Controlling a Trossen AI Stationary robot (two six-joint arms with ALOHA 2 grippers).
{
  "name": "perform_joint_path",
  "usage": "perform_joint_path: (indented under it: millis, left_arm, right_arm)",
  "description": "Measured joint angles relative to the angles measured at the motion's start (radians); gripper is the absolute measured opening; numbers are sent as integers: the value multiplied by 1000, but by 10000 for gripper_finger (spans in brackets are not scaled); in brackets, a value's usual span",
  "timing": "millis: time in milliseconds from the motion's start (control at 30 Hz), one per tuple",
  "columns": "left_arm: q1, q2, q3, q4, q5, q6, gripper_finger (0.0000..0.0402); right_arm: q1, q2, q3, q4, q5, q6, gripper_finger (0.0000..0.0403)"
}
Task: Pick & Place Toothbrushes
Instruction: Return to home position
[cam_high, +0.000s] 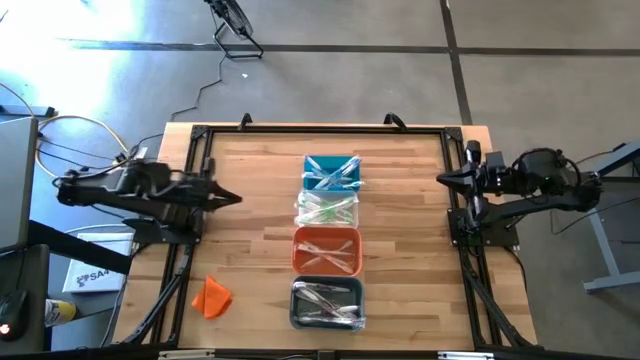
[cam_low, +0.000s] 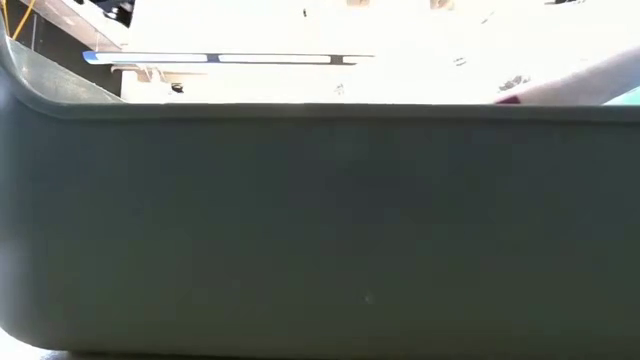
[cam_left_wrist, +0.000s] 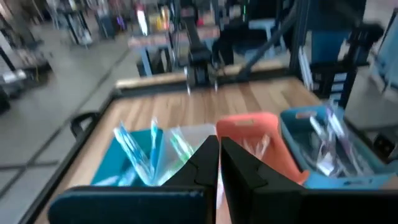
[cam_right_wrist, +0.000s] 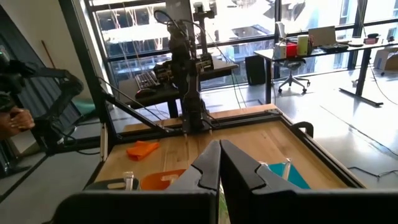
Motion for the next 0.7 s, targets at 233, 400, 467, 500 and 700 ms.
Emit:
perform_joint_path:
  millis: [233,400,467,500,700]
  left_arm:
    - [0,-216,-64,-33,100,0,10]
    - [0,-347,-113,-36,107,0,10]
    - [0,-363,-137,-30,100,-1,10]
    - [0,-361,-141,-37,91,-3,10]
    - [0,-361,-156,-24,73,-52,10]
  right_arm:
    - [0,0,0,6,0,0,3]
    - [0,0,0,8,5,4,3]
    - [0,0,0,8,5,9,3]
    - [0,0,0,8,5,14,3]
    - [0,0,0,28,5,31,2]
